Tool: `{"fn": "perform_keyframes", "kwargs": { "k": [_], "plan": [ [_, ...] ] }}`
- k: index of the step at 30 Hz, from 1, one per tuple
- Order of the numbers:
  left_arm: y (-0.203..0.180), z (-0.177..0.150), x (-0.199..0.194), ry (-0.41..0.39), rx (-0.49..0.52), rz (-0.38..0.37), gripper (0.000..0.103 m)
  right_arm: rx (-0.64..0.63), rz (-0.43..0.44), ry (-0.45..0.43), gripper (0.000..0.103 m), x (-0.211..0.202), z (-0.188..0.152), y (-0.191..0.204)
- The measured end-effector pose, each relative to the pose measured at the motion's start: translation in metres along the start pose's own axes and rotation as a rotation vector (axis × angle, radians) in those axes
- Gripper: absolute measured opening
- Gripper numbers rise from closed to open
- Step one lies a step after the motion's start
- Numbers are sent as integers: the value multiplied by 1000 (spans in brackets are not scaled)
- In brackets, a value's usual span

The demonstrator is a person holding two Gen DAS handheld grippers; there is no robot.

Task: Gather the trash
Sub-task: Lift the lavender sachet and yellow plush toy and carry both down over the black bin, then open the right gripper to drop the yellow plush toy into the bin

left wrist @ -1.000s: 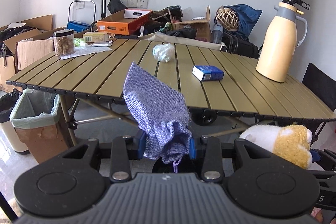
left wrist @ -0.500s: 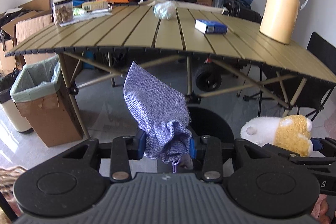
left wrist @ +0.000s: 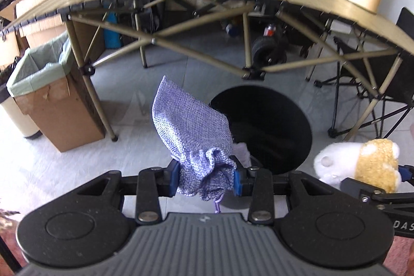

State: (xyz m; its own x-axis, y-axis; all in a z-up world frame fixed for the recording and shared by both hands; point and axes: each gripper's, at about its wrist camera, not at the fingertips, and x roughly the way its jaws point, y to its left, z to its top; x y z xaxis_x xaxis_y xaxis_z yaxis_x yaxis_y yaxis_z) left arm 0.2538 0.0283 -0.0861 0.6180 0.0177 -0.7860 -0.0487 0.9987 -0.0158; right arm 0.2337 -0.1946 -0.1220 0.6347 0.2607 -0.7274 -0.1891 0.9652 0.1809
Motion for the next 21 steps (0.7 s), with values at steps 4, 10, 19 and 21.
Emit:
{"fn": "perform_keyframes", "kwargs": {
  "k": [4, 10, 19, 21],
  "plan": [
    [4, -4, 18, 52, -11, 16, 38, 17, -15, 43, 85, 15, -4, -6],
    [12, -13, 44, 120, -14, 44, 38, 37, -31, 115, 85, 35, -14, -19],
    [23, -20, 77, 202, -23, 49, 38, 50, -58, 155, 85, 50, -17, -27],
    [24, -20, 80, 208, -21, 48, 38, 56, -69, 146, 85, 49, -15, -29]
  ]
}}
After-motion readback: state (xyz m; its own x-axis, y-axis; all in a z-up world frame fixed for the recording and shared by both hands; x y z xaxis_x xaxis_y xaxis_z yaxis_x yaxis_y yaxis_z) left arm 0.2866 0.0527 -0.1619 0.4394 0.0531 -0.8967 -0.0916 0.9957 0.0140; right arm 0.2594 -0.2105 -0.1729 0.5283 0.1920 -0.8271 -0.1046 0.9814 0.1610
